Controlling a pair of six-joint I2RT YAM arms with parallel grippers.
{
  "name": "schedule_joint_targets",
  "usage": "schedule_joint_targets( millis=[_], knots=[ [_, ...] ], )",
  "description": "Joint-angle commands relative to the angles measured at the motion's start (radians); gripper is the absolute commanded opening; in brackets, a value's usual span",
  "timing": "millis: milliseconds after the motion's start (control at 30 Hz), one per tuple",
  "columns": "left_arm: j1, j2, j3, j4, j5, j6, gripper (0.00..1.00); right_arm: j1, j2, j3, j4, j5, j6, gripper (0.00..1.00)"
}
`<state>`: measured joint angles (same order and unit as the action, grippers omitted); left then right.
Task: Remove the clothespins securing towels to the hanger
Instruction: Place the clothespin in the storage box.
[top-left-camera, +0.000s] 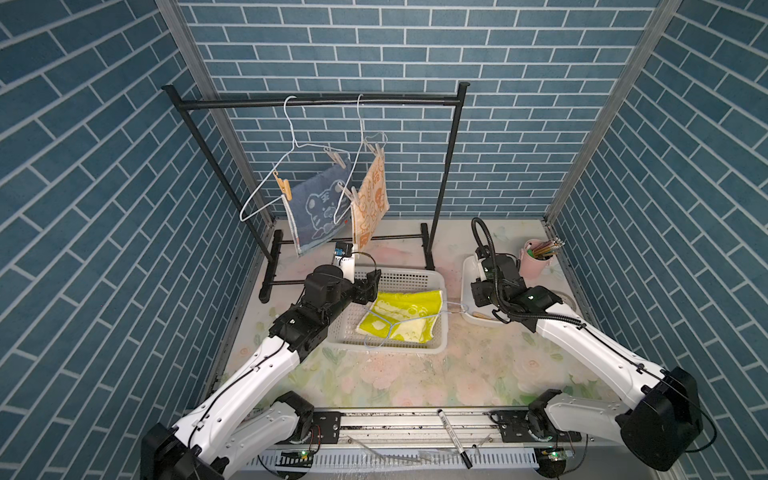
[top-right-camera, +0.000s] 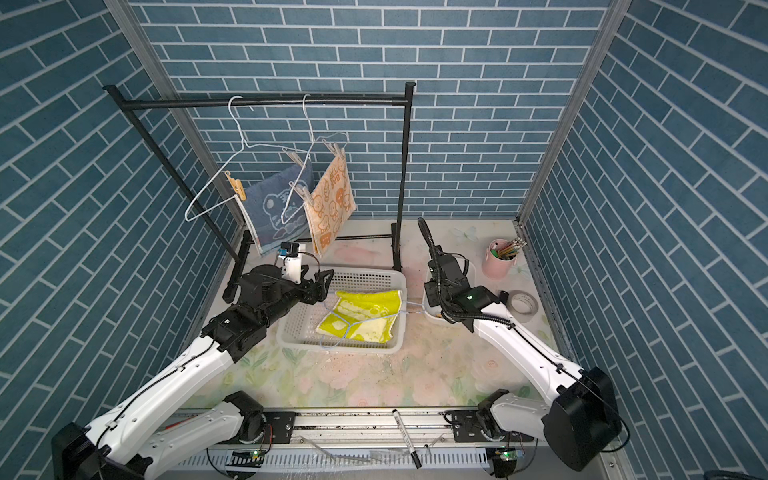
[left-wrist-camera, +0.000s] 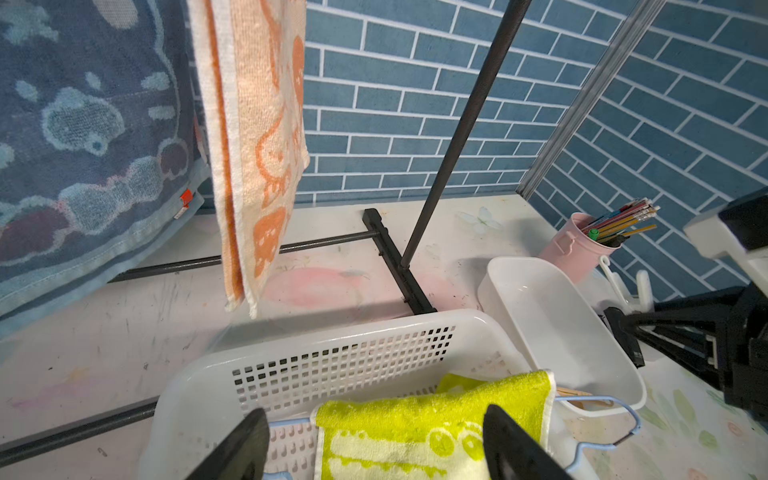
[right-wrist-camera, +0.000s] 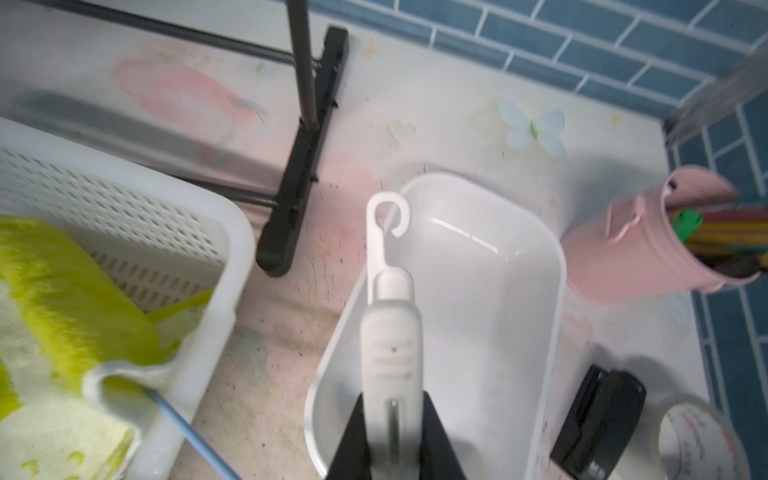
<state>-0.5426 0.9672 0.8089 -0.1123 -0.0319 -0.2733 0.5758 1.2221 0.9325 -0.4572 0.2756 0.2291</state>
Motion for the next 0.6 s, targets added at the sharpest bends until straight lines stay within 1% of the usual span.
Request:
schedule_joint_targets(
  millis=[0, 167, 267, 333, 467, 567],
  knots=[
    [0.004, 0.005, 0.021, -0.038, -0.027, -0.007, 0.82, -0.039, 0.013, -0.040, -0.093, -0.071, 0.177, 0.00],
    [0.004, 0.022, 0.053, -0.112, -0.026, 0.015, 0.82, -0.103, 0.039, -0.080, -0.068, -0.138, 0.205, 0.00],
    [0.004, 0.019, 0.053, -0.124, -0.032, 0.016, 0.82, -0.128, 0.061, -0.072, -0.071, -0.165, 0.202, 0.00],
    [0.004, 0.017, 0.052, -0.125, -0.037, 0.019, 0.81, -0.139, 0.069, -0.060, -0.074, -0.171, 0.195, 0.10],
    [0.004, 0.015, 0.062, -0.144, -0.050, 0.035, 0.82, -0.144, 0.064, -0.015, -0.098, -0.151, 0.152, 0.32],
    [0.004, 0.010, 0.074, -0.167, -0.077, 0.055, 0.82, -0.143, 0.038, 0.022, -0.120, -0.128, 0.102, 0.45]
  ],
)
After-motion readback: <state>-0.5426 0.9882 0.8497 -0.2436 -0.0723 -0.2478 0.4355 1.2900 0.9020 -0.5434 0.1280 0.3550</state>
